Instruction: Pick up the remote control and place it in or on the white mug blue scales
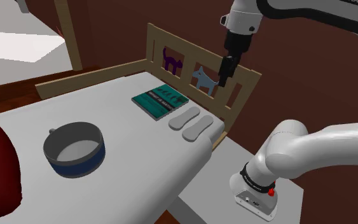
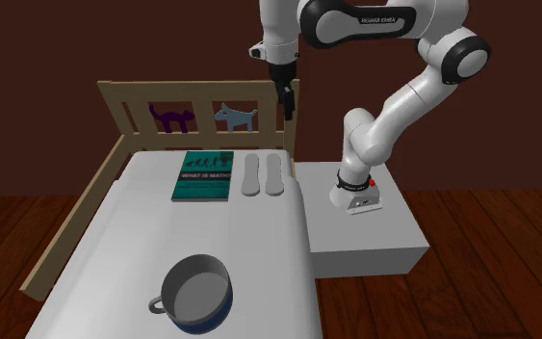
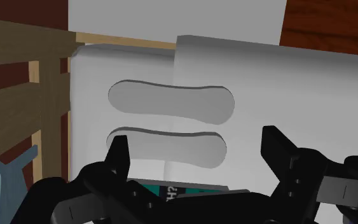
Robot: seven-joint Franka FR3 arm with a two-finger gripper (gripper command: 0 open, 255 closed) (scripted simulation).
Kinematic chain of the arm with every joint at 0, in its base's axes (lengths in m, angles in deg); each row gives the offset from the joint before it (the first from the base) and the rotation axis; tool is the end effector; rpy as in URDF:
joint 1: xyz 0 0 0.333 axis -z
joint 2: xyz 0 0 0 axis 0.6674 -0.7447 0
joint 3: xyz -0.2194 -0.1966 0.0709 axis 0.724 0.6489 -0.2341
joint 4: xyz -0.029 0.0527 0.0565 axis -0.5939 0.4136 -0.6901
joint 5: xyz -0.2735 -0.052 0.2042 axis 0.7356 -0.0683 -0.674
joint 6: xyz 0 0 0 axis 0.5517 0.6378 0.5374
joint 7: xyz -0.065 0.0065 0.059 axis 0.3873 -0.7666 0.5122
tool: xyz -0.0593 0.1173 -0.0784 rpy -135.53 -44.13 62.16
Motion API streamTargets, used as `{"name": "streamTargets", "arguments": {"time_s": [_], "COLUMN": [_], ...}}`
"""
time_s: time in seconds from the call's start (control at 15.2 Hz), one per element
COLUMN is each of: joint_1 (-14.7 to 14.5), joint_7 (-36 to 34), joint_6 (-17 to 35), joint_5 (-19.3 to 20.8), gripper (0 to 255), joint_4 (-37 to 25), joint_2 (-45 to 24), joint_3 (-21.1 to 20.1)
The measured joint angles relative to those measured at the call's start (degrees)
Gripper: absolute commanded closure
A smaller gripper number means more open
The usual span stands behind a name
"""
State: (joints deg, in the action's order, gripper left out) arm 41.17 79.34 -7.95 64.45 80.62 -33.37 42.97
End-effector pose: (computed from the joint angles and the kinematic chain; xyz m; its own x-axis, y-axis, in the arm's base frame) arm 0.2562 0.0157 0.5478 0.9875 0.1204 -0.1018 0.1233 -0.9921 0.0221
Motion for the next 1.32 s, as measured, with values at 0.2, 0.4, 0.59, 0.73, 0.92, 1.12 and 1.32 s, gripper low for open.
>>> {"name": "streamTargets", "arguments": {"time_s": [0.2,0.4,0.59,0.73,0.92,1.12,1.32], "joint_1": [-1.15,-3.81,-6.55,-8.33,-11.09,-14.23,-17.39], "joint_7": [4.30,14.21,24.87,32.07,42.80,53.27,64.43], "joint_6": [2.47,8.29,14.47,19.04,26.25,33.17,39.71], "joint_5": [1.06,3.19,5.29,6.57,8.17,8.92,9.06], "gripper": [0,0,0,0,0,0,0], "joint_4": [2.13,7.05,9.68,11.96,15.08,16.80,17.49], "joint_2": [-0.08,-0.34,-2.94,-4.61,-7.87,-12.21,-17.24], "joint_3": [1.50,4.72,8.23,10.64,14.23,17.49,20.90]}}
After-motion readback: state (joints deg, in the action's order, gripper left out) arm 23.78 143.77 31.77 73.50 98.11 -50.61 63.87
